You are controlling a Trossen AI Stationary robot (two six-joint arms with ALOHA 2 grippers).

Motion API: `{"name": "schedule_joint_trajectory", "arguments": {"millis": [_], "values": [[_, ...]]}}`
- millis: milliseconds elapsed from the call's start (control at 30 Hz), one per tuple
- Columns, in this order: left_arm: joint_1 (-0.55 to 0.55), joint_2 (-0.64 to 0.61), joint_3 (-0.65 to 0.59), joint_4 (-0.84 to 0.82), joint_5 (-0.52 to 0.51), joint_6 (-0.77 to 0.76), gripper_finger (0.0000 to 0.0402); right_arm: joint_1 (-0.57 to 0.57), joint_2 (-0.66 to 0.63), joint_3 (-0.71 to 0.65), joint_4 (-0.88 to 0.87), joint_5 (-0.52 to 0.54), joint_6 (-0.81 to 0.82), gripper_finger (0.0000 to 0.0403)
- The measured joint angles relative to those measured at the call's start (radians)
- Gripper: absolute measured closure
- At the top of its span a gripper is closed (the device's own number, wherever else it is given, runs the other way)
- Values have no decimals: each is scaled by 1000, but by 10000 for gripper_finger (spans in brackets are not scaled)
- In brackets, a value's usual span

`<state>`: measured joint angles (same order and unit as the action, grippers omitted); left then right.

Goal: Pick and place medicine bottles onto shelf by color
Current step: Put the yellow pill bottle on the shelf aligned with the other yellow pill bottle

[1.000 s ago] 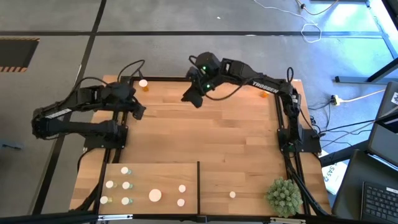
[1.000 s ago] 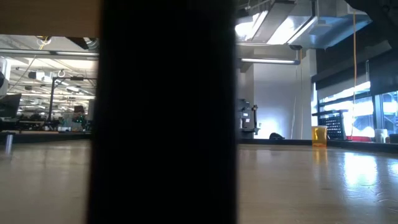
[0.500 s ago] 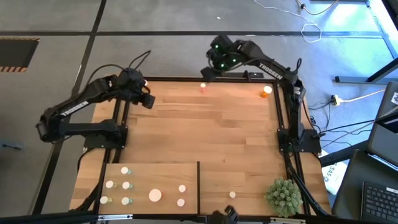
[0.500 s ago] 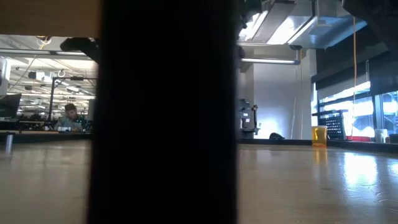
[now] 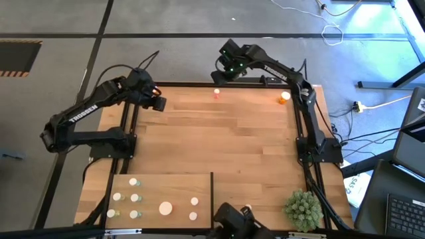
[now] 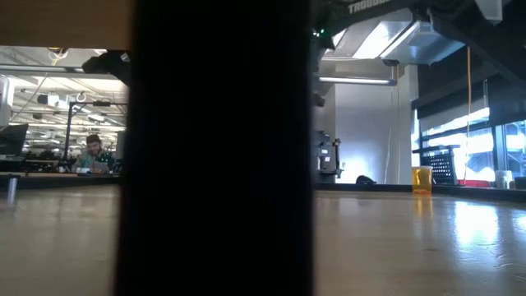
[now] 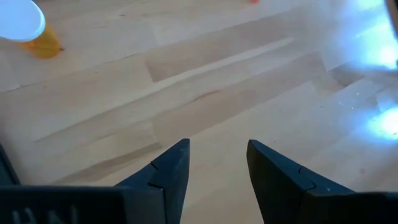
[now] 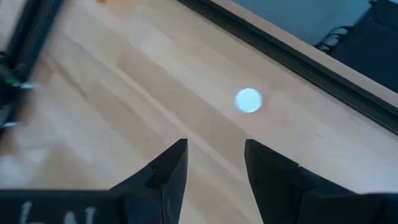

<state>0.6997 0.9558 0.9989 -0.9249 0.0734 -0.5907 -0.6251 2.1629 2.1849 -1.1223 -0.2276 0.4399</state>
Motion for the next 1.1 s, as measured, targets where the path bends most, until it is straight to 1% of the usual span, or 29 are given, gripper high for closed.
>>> {"name": "schedule_joint_trajectory", "arguments": {"millis": [67, 133, 200, 300, 400, 467, 600, 800, 900, 1000, 1100], "values": [[4, 0, 0, 0, 0, 0, 248, -5, 20, 0, -19, 1, -12, 241], [8, 0, 0, 0, 0, 2, 248, -8, 36, 0, -72, -25, -96, 241], [10, 0, 0, 0, -1, 12, 248, -9, 42, -1, -176, -83, -213, 241], [10, 0, 0, 0, 0, 41, 248, -8, 39, -2, -332, -138, -333, 241], [10, 0, 0, 0, -1, 52, 248, 3, 31, -2, -452, -123, -421, 241], [10, 0, 0, 0, -1, 54, 248, 24, 16, -2, -445, -91, -463, 241], [10, 0, 0, 0, -1, 54, 248, 99, -48, -2, -449, -105, -516, 241], [10, 0, 0, -1, 3, 118, 248, 247, -169, -2, -449, -83, -514, 241], [10, 0, 0, -1, 28, 165, 248, 328, -217, -2, -449, -29, -454, 241], [10, 0, 0, -1, 88, 209, 248, 390, -259, -10, -446, 26, -359, 241], [10, 0, 0, -1, 136, 259, 248, 446, -311, -77, -447, 54, -265, 241]]}}
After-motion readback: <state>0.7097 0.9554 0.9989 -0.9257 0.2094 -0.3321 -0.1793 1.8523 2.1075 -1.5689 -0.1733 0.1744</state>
